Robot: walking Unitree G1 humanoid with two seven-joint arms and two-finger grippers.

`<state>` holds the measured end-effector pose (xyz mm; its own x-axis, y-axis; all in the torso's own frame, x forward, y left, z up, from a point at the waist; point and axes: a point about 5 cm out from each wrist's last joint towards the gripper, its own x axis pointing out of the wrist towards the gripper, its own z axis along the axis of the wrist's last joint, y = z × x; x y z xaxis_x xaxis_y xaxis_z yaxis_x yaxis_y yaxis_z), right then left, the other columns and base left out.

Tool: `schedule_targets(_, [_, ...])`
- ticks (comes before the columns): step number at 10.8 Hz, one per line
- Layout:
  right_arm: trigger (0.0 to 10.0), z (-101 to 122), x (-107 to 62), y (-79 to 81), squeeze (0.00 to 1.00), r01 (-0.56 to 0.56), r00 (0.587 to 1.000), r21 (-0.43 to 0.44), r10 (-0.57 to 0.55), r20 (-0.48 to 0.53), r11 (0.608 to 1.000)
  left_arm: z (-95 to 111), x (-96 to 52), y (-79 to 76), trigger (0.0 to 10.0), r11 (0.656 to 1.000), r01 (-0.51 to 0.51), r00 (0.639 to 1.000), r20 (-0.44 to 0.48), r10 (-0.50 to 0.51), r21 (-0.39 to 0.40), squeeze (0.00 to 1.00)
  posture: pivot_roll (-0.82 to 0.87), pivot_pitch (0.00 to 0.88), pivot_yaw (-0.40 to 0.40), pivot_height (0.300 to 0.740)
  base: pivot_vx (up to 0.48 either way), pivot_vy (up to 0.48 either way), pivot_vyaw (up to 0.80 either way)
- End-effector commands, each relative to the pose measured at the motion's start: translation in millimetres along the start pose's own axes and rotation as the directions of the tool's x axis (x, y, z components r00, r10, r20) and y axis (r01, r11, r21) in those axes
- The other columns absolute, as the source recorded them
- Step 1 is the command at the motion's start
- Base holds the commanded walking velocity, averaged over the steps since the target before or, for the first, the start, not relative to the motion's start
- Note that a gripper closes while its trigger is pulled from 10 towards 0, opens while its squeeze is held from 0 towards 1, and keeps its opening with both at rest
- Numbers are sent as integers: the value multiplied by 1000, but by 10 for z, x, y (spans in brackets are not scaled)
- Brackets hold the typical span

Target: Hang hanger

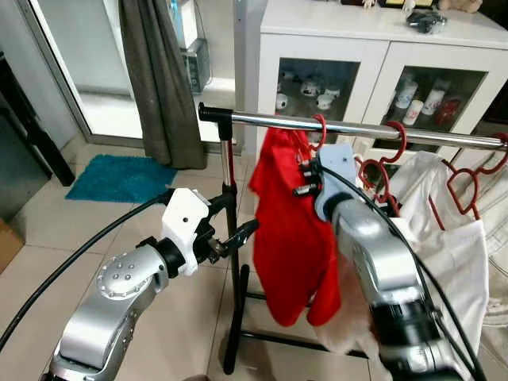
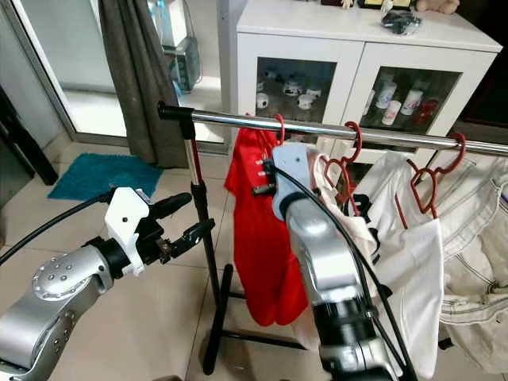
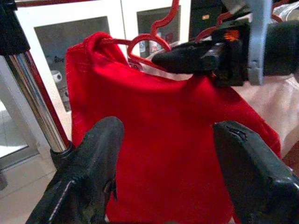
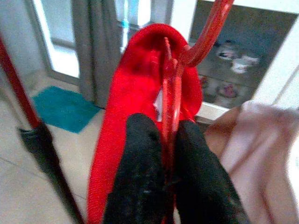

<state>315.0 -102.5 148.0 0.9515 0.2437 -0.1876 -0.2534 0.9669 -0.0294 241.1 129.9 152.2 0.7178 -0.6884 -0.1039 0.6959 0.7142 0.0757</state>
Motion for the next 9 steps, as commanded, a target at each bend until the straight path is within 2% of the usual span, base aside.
schedule_targets(1, [10000, 123, -71, -42, 1000, -9, 997, 20, 8, 81, 1000, 10, 5, 30, 10000, 999, -32, 999, -2, 32, -20, 0, -15, 0, 12, 740, 0, 0, 0])
schedule_targets(2, [10000, 174, -172, -47, 1000, -54, 991, 50, 48, 125, 997, -16, 3, 72, 10000, 995, -93, 996, -16, 92, -41, 0, -19, 0, 14, 740, 0, 0, 0])
schedule_targets(3, [10000, 244, -312, -43, 1000, -85, 979, 35, 77, 189, 996, -22, 2, 117, 10000, 988, -145, 989, -6, 145, -57, 0, -24, 0, 17, 740, 0, 0, 0])
schedule_targets(4, [10000, 262, -368, -52, 1000, -85, 973, 8, 81, 218, 996, -23, 4, 138, 10000, 984, -167, 986, -2, 167, -56, 0, -26, 0, 18, 740, 0, 0, 0])
schedule_targets(5, [10000, 168, -512, -70, 1000, -121, 971, 23, 114, 210, 992, -31, 9, 147, 10000, 979, -194, 981, -5, 194, -63, 0, -30, 0, 19, 740, 0, -259, 0])
schedule_targets(7, [10000, 67, -570, -46, 1000, -146, 974, -1, 143, 177, 989, -41, 19, 131, 10000, 979, -195, 981, -14, 194, -54, 0, -33, 0, 19, 740, 0, -328, 0])
schedule_targets(9, [10000, 43, -564, -35, 1000, -109, 979, 19, 104, 176, 994, -43, 32, 129, 10000, 978, -204, 979, -16, 203, -48, 0, -33, 0, 18, 740, 0, -341, 0])
